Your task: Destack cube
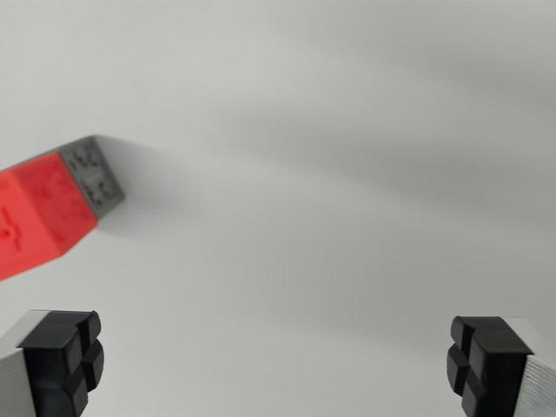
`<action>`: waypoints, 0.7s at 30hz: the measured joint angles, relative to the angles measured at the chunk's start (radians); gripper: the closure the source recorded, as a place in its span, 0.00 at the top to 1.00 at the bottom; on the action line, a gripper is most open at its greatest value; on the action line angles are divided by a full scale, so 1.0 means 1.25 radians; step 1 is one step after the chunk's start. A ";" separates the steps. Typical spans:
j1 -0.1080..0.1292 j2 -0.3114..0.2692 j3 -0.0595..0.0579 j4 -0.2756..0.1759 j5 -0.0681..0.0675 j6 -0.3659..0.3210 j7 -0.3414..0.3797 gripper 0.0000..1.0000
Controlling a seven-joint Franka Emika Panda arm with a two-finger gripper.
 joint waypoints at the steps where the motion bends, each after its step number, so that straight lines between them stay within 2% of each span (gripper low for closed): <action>1: 0.004 0.000 0.003 -0.004 0.000 0.004 -0.002 1.00; 21: 0.065 0.015 0.052 -0.052 -0.007 0.066 -0.038 1.00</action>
